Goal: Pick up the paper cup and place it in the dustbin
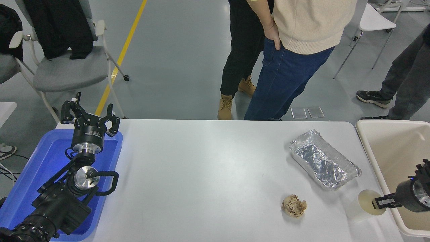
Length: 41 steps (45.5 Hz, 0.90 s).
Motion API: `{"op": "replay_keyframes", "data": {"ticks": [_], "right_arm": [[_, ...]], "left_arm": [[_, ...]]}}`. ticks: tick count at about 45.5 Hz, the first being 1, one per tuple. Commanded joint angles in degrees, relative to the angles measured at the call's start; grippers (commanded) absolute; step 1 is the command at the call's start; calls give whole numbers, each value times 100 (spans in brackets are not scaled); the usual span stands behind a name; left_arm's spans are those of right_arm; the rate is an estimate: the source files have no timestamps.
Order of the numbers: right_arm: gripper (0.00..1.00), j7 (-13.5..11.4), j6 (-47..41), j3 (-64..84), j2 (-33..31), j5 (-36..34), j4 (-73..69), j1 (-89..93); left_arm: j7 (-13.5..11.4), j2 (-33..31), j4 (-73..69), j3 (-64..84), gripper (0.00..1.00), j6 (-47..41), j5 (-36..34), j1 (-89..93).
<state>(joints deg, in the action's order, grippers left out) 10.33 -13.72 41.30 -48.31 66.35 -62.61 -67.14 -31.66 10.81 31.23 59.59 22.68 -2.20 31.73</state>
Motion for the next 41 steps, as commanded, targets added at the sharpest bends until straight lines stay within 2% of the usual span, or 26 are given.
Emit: {"op": "replay_keyframes", "data": {"ticks": [1,11,19,23,26,31,41], "right_arm": [[0,22,-43,1,-196,-9,-242,-237],[0,22,-640,325,-934,-26,-1288,-1642],[0,75,-1159,1888,-1067,-61,-2097,-3891],[0,259,-1502,3101,-918,-298,-2413,-5429],[0,391,-1537,3910,-532,-561,-2510,-6247],[0,804,-1529,4808,128,-975,-2528,-6926],[0,839,-1555,4949,340,-1046,-2563,-7163]], "left_arm": [[2,0,-3,0,99,0,0,9],[2,0,6,-18,99,0,-9,9],[11,0,6,-26,99,0,-9,18],[11,0,6,-35,99,0,-9,18],[11,0,6,-35,99,0,-9,18],[11,0,6,-35,99,0,-9,18],[11,0,6,-35,99,0,-9,18]]}}
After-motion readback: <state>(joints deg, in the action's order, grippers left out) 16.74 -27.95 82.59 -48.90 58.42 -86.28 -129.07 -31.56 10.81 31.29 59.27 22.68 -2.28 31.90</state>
